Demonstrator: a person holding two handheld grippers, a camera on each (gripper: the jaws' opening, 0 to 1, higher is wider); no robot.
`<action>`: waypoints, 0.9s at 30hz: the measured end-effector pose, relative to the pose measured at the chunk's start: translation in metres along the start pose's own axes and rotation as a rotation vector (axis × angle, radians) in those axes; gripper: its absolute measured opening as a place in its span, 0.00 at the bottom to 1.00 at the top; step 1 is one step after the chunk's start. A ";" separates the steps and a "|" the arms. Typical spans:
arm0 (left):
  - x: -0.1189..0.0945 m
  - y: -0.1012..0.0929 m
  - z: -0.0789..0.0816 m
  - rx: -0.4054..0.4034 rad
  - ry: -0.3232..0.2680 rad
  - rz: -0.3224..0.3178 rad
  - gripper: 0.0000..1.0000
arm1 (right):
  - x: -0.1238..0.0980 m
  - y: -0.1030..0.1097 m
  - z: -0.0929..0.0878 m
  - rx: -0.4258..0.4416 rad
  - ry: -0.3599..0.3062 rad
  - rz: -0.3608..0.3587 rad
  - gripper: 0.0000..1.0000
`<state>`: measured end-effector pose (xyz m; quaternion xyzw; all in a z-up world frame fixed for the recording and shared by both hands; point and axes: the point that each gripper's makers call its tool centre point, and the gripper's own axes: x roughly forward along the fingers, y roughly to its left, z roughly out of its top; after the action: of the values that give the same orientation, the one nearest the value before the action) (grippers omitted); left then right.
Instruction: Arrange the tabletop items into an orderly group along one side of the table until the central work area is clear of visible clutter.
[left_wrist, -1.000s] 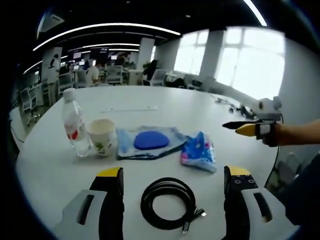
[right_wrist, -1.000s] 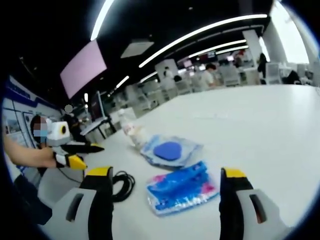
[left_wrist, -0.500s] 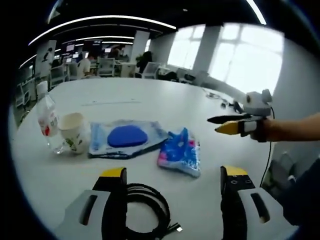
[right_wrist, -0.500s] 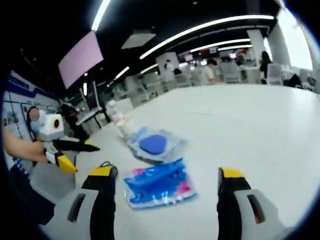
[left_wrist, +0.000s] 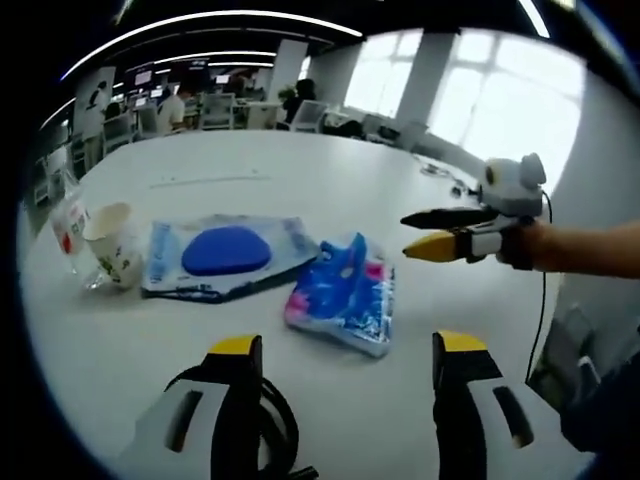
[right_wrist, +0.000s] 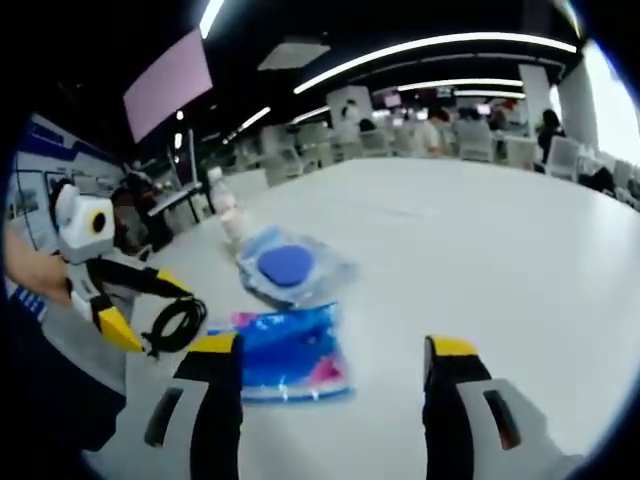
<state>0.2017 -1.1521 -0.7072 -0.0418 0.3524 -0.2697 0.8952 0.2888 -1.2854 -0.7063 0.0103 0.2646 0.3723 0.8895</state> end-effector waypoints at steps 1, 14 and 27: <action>0.003 0.001 -0.002 -0.002 0.010 0.011 0.63 | 0.003 -0.001 0.000 -0.010 0.001 -0.002 0.68; 0.030 -0.002 -0.012 -0.085 0.085 0.043 0.49 | 0.032 0.005 -0.020 -0.110 0.104 0.055 0.48; 0.041 -0.006 -0.023 -0.188 0.145 0.046 0.38 | 0.038 0.000 -0.029 -0.109 0.145 0.044 0.23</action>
<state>0.2090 -1.1753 -0.7480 -0.0981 0.4406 -0.2173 0.8655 0.2973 -1.2652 -0.7493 -0.0593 0.3071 0.4053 0.8590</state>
